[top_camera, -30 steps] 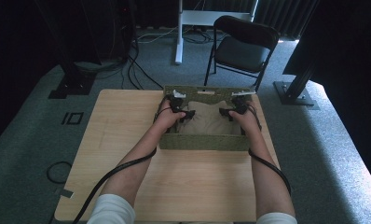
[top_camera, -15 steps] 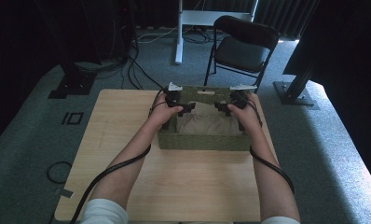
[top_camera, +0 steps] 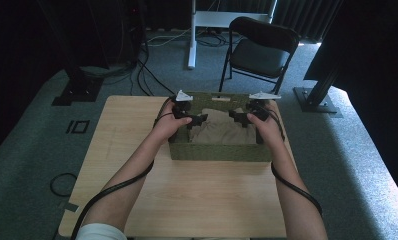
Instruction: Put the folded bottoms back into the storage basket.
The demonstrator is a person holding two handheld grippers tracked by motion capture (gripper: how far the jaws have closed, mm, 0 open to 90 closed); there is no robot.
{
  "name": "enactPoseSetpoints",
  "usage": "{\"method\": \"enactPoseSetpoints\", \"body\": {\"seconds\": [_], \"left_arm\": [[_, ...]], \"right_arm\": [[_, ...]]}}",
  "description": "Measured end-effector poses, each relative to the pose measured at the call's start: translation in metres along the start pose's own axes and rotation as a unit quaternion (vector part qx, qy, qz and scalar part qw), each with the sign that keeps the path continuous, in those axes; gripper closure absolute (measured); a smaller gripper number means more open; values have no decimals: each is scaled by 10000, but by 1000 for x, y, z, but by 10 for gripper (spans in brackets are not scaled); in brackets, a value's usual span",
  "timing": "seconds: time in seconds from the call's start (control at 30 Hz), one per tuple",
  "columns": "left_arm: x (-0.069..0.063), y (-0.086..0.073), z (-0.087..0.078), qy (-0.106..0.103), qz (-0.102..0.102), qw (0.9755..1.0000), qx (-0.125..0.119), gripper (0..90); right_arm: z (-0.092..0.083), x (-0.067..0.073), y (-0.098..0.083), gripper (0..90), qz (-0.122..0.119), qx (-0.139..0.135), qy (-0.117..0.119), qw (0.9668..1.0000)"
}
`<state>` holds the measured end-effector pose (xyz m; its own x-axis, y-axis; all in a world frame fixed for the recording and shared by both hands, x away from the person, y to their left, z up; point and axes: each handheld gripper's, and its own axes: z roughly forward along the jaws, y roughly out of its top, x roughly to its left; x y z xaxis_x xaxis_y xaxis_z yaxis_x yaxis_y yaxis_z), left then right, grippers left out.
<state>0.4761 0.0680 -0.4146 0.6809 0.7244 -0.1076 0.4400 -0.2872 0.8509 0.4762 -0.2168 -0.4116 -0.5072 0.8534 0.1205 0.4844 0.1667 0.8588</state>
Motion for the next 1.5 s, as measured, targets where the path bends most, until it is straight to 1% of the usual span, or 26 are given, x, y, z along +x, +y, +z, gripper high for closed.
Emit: {"method": "enactPoseSetpoints", "body": {"seconds": [0.07,0.1,0.2,0.3,0.4,0.47,0.57,0.67,0.73,0.77,0.8,0.83,0.93,1.03,1.1,1.17,1.2,1.23,1.4,1.43,1.5], "left_arm": [[-3,0,-6,-32,73,10000,-32,176],[-7,-1,-11,-85,112,9999,-82,176],[-16,-4,-19,-187,142,9996,-139,176],[-24,-7,-26,-301,261,9991,-121,177],[-32,-12,-32,-306,381,9988,-98,177],[-36,-15,-36,-355,392,9986,-76,177],[-42,-18,-42,-375,421,9984,-110,177],[-49,-22,-47,-366,534,9978,-127,177],[-53,-25,-50,-417,587,9973,-114,177],[-55,-27,-51,-428,580,9973,-130,177],[-55,-27,-51,-428,580,9973,-130,177],[-57,-30,-54,-449,527,9974,-183,177],[-59,-36,-57,-440,507,9975,-224,177],[-61,-45,-60,-426,560,9973,-202,177],[-63,-51,-62,-433,577,9973,-154,177],[-64,-55,-63,-458,585,9971,-150,177],[-65,-58,-64,-456,626,9969,-127,177],[-67,-60,-66,-459,617,9969,-140,177],[-73,-75,-70,-569,609,9965,-120,177],[-74,-78,-70,-575,622,9963,-122,177],[-76,-83,-73,-499,714,9961,-108,177]], "right_arm": [[-5,3,-1,138,-47,-11,22,10000],[-7,4,-2,137,-66,-10,20,10000],[-16,9,-4,136,-252,-59,6,9997],[-23,12,-6,134,-322,-105,37,9994],[-31,16,-11,134,-400,-143,108,9990],[-36,21,-14,133,-529,-152,130,9984],[-44,28,-20,132,-653,-169,237,9974],[-51,34,-25,132,-751,-234,298,9965],[-56,37,-28,132,-828,-267,360,9956],[-58,39,-30,132,-905,-270,375,9948],[-58,39,-30,132,-905,-270,375,9948],[-60,40,-32,132,-940,-288,371,9945],[-64,44,-40,132,-918,-297,474,9942],[-68,47,-48,129,-1008,-266,504,9933],[-69,49,-53,125,-987,-269,554,9932],[-70,51,-58,125,-989,-268,554,9932],[-71,51,-60,125,-982,-273,562,9932],[-71,52,-63,123,-964,-290,603,9931],[-74,56,-75,120,-994,-285,598,9928],[-75,57,-79,120,-1035,-238,567,9927],[-75,58,-84,120,-1050,-213,534,9928]]}}
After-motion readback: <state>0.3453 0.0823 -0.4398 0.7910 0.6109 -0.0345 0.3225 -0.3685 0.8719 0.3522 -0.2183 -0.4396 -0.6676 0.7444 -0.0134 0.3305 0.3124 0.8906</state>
